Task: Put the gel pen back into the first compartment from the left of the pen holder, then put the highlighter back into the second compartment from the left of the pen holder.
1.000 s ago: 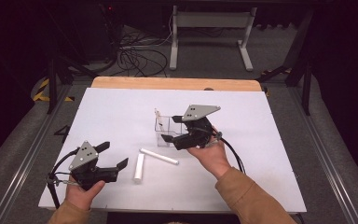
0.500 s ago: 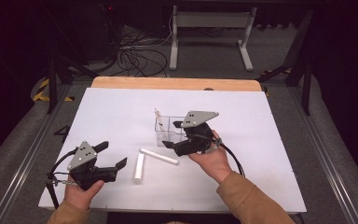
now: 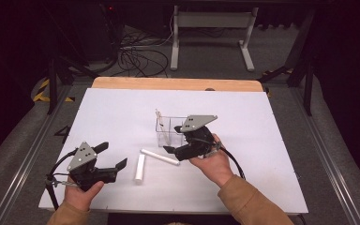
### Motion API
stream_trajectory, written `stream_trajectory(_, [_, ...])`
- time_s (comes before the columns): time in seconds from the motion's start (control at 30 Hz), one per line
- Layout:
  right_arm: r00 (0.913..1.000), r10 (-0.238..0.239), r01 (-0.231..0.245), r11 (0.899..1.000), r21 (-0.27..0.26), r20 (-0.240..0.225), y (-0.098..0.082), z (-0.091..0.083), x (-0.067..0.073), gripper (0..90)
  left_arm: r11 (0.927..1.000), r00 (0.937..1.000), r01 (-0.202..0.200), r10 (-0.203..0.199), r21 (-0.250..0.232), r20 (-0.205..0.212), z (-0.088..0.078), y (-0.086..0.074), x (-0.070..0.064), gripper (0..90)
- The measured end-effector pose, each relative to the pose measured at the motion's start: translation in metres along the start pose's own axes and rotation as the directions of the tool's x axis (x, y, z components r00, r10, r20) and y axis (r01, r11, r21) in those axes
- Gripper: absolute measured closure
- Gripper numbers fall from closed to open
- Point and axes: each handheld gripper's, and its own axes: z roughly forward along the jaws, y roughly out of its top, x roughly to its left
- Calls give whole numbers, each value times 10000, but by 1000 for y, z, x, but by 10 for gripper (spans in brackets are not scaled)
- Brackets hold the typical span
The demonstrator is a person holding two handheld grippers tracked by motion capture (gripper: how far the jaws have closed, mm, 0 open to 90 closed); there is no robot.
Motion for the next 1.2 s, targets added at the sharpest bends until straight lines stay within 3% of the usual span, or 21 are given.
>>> stream_trajectory(0.5, [9931,993,-966,9943,449,-619,-6,15,9,364,10000,10000,5,-5,-5,-21,0,0,0,133])
stream_trajectory(0.7, [9958,837,-806,9937,785,-369,-10,25,14,374,10000,10000,39,-39,-17,-18,-1,-1,0,132])
stream_trajectory(0.9, [9996,288,-292,9922,1215,44,-13,34,18,401,10000,10000,-2,2,-25,-66,-1,0,0,132])
stream_trajectory(1.2, [9997,153,-184,9858,1666,200,-16,48,20,421,10000,10000,21,-21,-22,-80,-1,0,1,132])
